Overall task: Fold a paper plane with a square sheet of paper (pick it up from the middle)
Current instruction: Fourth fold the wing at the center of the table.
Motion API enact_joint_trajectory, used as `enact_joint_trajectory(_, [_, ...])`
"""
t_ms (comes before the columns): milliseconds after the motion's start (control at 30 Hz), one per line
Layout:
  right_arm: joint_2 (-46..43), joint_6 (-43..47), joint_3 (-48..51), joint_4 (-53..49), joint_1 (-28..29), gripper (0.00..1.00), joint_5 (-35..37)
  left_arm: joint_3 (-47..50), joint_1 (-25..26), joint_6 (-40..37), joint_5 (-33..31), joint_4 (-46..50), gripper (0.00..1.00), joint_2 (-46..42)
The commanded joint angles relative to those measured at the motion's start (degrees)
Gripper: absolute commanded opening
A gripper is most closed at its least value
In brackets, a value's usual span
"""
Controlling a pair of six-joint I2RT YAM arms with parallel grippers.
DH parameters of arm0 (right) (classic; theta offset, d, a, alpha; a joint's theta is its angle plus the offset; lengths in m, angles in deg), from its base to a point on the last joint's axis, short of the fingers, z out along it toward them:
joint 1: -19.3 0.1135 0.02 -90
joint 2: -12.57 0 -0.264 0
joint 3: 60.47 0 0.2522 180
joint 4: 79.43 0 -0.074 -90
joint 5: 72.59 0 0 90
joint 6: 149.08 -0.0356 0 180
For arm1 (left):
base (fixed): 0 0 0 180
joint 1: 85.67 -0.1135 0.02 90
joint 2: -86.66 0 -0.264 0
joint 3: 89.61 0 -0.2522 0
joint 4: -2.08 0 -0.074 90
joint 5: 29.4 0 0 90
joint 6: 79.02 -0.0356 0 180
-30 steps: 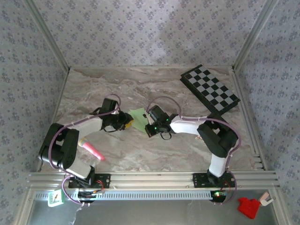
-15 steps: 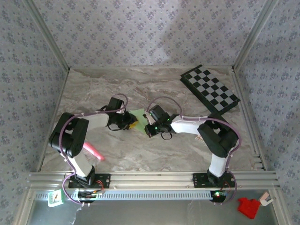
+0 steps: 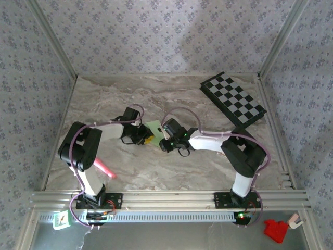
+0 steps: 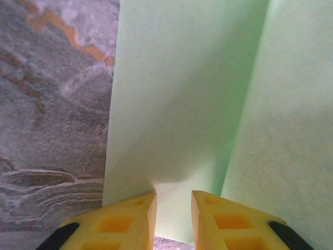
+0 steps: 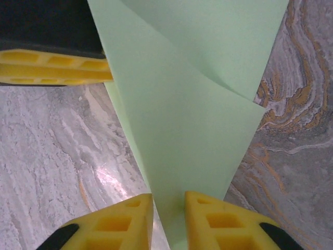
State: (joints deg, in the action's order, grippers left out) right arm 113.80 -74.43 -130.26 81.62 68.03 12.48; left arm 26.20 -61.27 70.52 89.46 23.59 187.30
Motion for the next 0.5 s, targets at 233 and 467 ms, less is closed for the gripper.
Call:
enact_joint_trajectory(233, [1.41, 3.17, -3.46, -4.34, 3.14, 0.31, 9.52, -0.47, 0.37, -0.67, -2.27, 6.14, 0.26, 2.29])
enact_joint_trajectory(467, [1.95, 2.83, -3.74, -4.13, 3.92, 0.31, 12.9, -0.27, 0.38, -0.49, -2.26, 6.05, 0.26, 2.19])
